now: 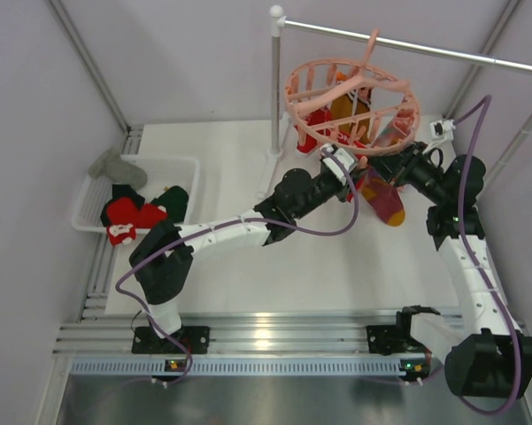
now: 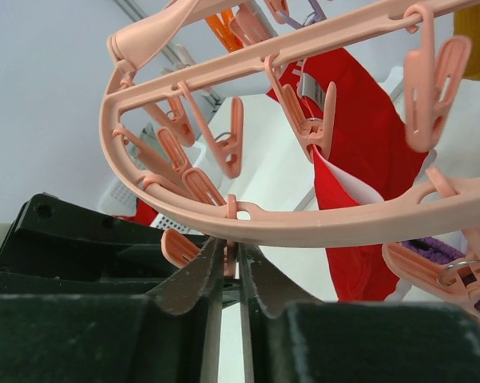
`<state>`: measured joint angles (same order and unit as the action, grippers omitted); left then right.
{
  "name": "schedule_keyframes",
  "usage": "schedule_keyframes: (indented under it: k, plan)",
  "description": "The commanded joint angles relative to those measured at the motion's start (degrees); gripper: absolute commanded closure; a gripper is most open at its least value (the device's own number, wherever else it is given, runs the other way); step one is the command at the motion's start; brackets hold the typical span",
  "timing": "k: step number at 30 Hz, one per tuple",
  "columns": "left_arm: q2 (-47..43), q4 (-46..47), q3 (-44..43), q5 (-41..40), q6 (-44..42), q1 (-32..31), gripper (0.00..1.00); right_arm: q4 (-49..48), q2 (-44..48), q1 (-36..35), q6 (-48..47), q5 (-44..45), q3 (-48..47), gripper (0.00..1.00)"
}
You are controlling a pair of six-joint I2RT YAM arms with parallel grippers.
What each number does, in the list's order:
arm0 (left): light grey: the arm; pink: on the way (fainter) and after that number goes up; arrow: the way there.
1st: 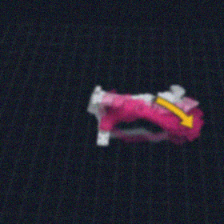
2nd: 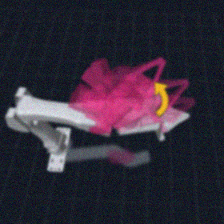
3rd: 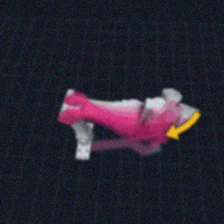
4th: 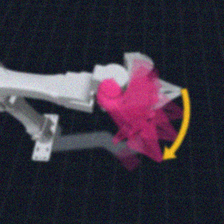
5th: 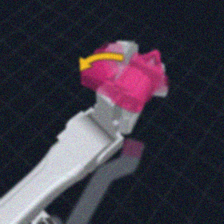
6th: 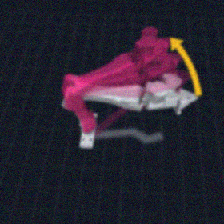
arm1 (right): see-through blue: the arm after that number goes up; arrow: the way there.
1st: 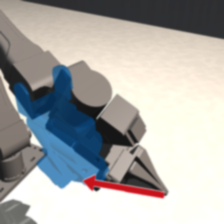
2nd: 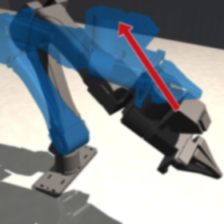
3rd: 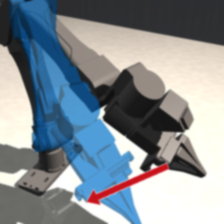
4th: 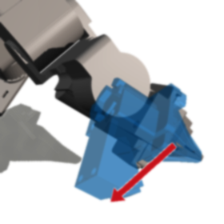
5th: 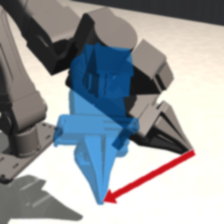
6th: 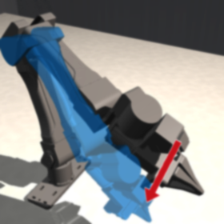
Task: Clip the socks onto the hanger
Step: Open the clamp at the hanger.
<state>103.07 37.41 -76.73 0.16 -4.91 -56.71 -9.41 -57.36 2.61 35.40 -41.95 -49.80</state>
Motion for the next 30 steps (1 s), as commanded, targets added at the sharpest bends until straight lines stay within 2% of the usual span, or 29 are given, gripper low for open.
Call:
schedule_keyframes:
  k: [1,7,9,12,16,23,30]
  plan:
    - [0.1,1.4,-1.6,1.6,0.6,-0.3,0.97,-1.0,1.0,-1.0,-1.6,-2.2,-1.9,0.84]
    - [0.3,2.7,-0.4,1.9,0.7,-0.2,1.0,1.8,1.8,-1.0,-3.9,-4.9,-3.5,0.64]
    - [0.1,3.6,0.2,2.5,1.1,0.1,1.0,3.3,2.3,-1.0,-6.9,-5.2,-4.5,0.62]
    - [0.0,4.1,0.6,3.0,1.1,0.2,1.0,8.4,2.1,-0.9,-11.7,-5.1,-6.5,0.52]
    - [0.2,4.3,0.2,3.3,1.3,0.4,1.0,11.8,1.6,0.5,-14.0,-6.5,-7.6,0.44]
    - [0.3,4.1,0.1,4.1,2.6,1.2,1.0,13.5,0.9,3.5,-14.0,-10.2,-8.9,0.37]
    - [0.4,4.3,0.1,5.0,3.0,1.6,1.0,10.1,-0.5,8.5,-7.9,-16.7,-10.1,0.36]
